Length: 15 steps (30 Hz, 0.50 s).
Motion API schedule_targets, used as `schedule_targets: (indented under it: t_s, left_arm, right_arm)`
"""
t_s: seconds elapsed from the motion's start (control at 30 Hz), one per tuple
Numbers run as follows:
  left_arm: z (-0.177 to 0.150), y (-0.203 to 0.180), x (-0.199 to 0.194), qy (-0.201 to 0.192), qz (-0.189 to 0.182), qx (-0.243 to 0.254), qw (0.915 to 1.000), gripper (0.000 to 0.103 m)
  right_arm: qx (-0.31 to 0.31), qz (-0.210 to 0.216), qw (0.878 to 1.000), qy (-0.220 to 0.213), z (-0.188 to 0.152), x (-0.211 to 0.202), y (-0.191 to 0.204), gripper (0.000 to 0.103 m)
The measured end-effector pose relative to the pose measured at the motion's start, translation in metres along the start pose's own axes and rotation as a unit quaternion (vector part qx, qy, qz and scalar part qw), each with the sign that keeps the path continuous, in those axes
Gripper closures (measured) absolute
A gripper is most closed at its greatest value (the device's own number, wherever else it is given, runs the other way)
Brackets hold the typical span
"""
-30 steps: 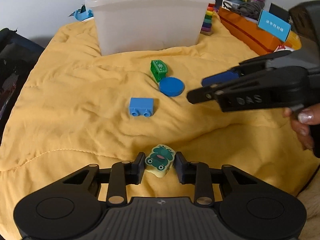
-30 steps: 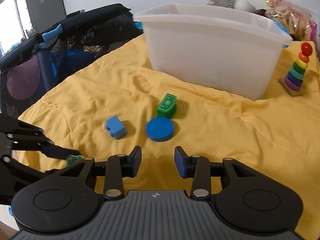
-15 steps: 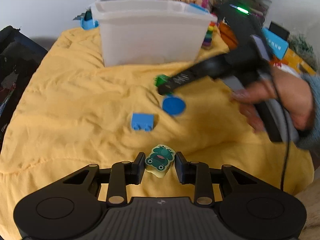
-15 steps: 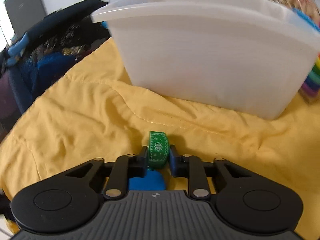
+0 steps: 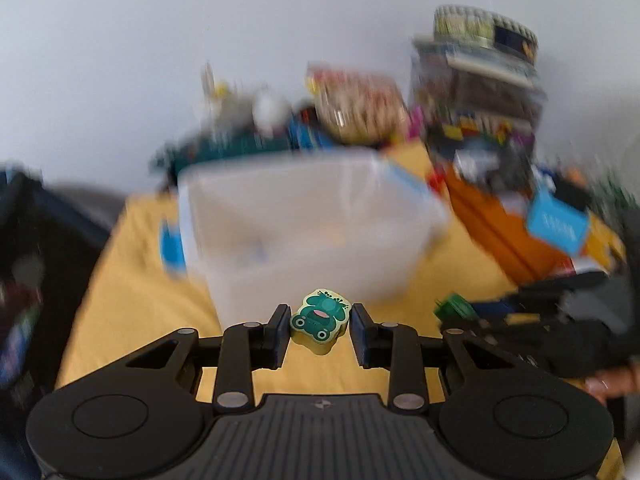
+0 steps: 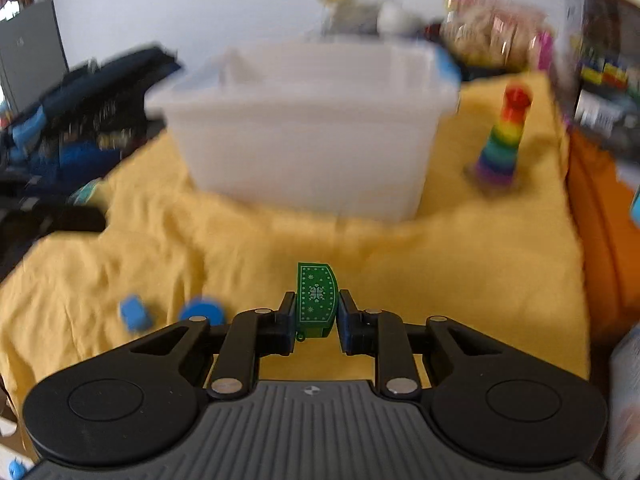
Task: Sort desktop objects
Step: 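Carry the frog-print and green blocks over the white bin and open both tools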
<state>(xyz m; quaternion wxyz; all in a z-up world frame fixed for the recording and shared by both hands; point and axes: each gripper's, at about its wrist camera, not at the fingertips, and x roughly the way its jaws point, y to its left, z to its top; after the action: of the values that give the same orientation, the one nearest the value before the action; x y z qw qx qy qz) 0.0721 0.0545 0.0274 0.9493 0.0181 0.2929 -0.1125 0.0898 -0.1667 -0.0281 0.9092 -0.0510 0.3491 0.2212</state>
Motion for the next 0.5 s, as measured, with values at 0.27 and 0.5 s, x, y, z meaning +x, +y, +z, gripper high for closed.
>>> schedule_targets:
  t_s: [0.27, 0.5]
  left_arm:
    - [0.091, 0.009, 0.054, -0.049, 0.047, -0.004, 0.9977, 0.068]
    - [0.087, 0.022, 0.121, 0.026, 0.096, -0.020, 0.9948, 0.058]
  right_arm:
    - [-0.013, -0.013, 0.996, -0.087, 0.108, 0.008, -0.005, 0.080]
    - [0.014, -0.028, 0.998, -0.047, 0.141, 0.063, -0.012, 0.074]
